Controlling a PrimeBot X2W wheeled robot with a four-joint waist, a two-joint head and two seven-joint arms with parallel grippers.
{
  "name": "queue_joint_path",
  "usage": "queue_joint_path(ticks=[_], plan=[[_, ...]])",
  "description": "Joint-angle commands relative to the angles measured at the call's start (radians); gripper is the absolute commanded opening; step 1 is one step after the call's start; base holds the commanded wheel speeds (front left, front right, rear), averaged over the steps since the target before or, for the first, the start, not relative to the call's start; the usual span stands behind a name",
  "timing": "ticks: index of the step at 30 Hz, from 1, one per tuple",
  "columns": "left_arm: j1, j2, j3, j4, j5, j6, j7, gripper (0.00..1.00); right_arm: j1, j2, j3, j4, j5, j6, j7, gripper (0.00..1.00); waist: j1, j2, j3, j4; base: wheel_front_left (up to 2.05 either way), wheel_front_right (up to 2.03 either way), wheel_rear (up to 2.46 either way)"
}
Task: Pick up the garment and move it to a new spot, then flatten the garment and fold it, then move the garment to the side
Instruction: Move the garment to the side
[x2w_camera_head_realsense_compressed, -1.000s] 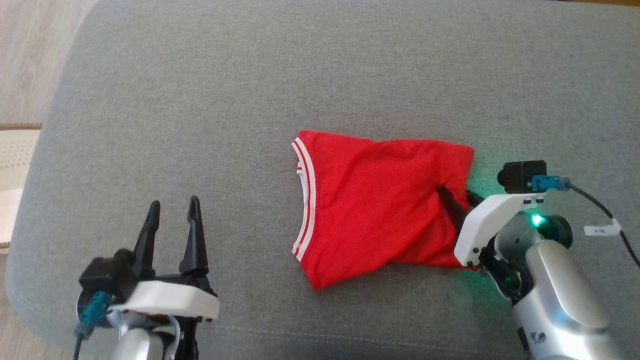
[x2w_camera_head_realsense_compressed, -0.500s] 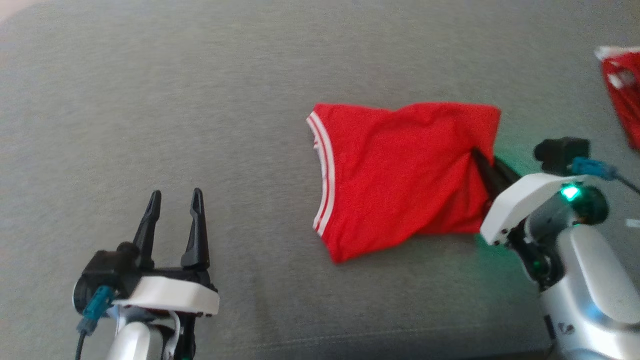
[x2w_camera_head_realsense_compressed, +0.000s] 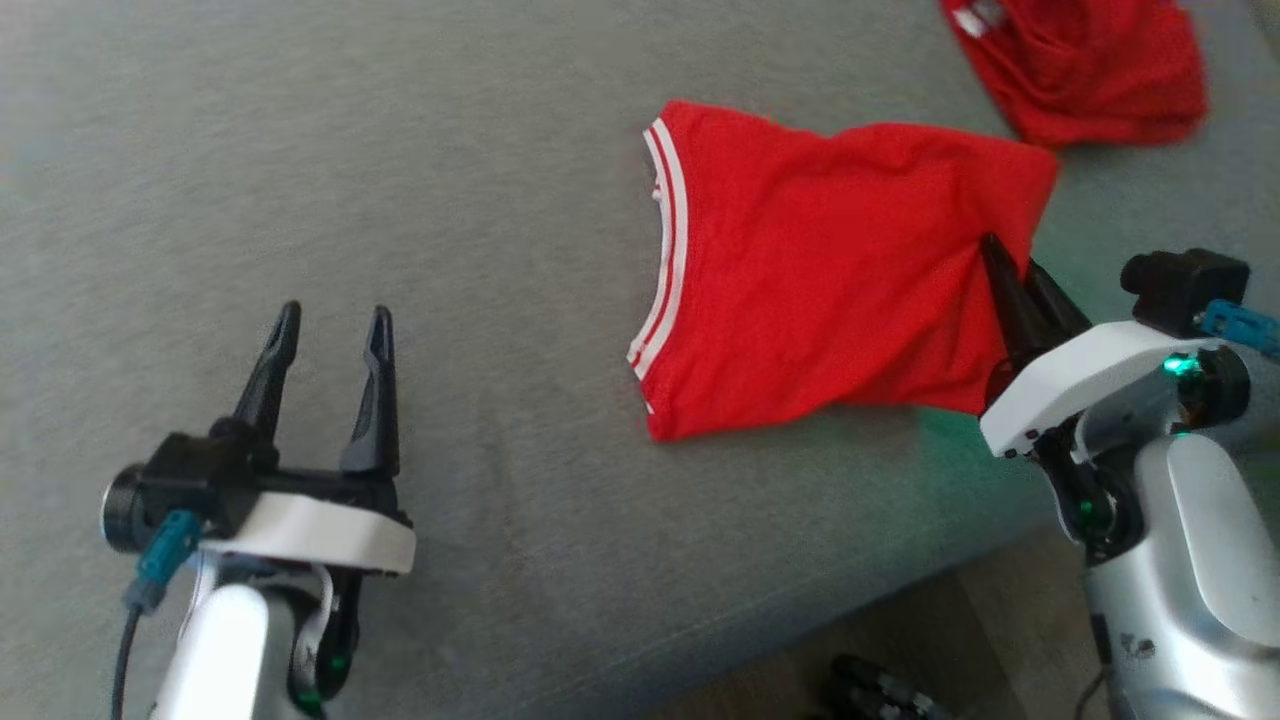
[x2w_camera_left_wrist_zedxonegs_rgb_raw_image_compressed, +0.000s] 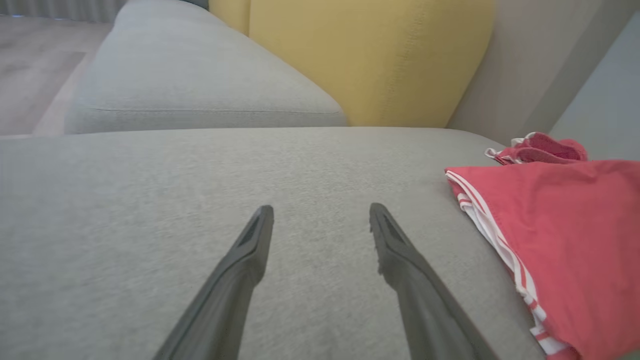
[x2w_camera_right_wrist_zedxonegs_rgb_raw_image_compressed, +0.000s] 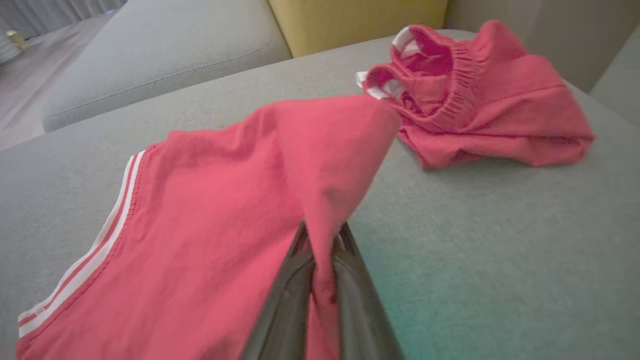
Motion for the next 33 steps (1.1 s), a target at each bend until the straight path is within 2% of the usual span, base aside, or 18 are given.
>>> queue_joint_path(ticks=[1,7,14,18,24,33], plan=[[-0.031,0.012,0.023,-0.039,0.010,0.000,0.004,1.00,-0.025,0.000,0.016,-0.033,-0.006,-0.001,-0.014,0.00,-0.0001,0.0000,0.040,-0.059,0.00,0.00,0.00],[-0.039,0.019,0.009,-0.050,0.014,-0.001,0.020,1.00,-0.046,0.005,0.018,-0.021,-0.015,-0.001,-0.041,0.00,-0.0001,0.0000,0.046,-0.074,0.00,0.00,0.00],[-0.043,0.013,0.006,-0.056,0.007,0.007,0.012,1.00,-0.165,-0.037,0.003,-0.001,-0.045,-0.001,-0.026,0.00,-0.0001,0.0000,0.047,-0.024,0.00,0.00,0.00],[-0.052,0.002,0.002,-0.050,-0.003,0.009,-0.003,1.00,-0.260,-0.113,-0.023,0.031,-0.088,-0.001,0.011,0.00,-0.0001,0.0000,0.049,0.023,0.00,0.00,0.00],[-0.060,-0.016,-0.004,-0.035,-0.019,0.014,-0.025,1.00,-0.366,-0.272,-0.045,0.073,-0.157,-0.001,0.077,0.00,-0.0001,0.0000,0.062,0.087,0.00,0.00,0.00],[-0.093,-0.031,-0.021,-0.026,-0.024,0.012,-0.043,1.00,-0.457,-0.419,-0.094,0.134,-0.252,-0.001,0.126,0.00,-0.0001,0.0000,0.110,0.158,0.00,0.00,0.00]])
